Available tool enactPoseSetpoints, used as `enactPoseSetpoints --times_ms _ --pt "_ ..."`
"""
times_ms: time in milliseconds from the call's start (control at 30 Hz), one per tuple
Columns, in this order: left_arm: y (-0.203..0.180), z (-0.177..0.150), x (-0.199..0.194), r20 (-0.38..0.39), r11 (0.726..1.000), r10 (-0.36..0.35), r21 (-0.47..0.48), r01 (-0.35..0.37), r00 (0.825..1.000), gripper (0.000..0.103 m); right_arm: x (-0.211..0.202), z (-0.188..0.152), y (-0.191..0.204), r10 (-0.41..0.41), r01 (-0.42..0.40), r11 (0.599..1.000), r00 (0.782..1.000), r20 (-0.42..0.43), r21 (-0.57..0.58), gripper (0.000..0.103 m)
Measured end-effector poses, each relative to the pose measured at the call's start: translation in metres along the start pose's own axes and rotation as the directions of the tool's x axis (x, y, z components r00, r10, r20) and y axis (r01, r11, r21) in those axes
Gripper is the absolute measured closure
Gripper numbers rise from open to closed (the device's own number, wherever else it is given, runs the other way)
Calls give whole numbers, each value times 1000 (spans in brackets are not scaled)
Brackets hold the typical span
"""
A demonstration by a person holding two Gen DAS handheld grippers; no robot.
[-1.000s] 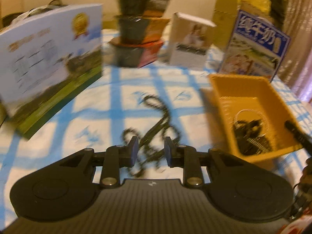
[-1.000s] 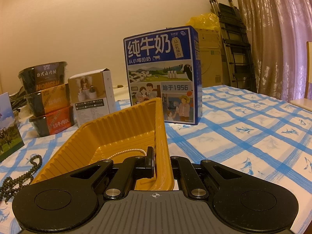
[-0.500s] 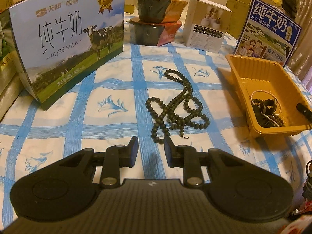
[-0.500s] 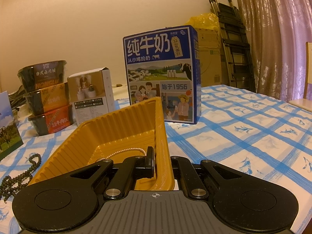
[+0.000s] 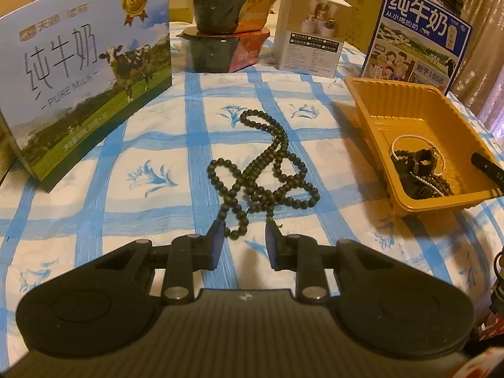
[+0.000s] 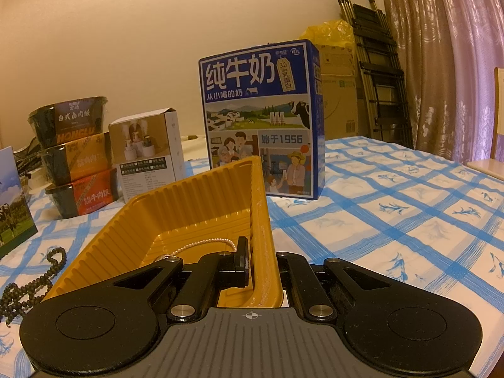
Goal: Organize jewelry
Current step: 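Move the open left gripper back toward the long dark bead strand, then grasp the long dark bead strand at its middle with the left gripper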
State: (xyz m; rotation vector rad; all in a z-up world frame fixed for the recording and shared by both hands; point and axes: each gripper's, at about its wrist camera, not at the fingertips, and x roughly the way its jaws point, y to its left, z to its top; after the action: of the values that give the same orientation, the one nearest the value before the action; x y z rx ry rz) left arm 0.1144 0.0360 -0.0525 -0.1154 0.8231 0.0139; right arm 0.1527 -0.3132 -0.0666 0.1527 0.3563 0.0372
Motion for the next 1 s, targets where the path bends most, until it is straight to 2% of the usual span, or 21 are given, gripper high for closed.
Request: enactPoseSetpoints --times_ms 567,1000 --pt "-9 32 43 10 990 16 141 -17 1000 78 0 1 2 -1 1 1000 1000 -1 -2 98" --pt "-2 45 82 -73 995 0 99 7 997 78 0 -3 -2 -2 2 1000 1000 -3 -1 98"
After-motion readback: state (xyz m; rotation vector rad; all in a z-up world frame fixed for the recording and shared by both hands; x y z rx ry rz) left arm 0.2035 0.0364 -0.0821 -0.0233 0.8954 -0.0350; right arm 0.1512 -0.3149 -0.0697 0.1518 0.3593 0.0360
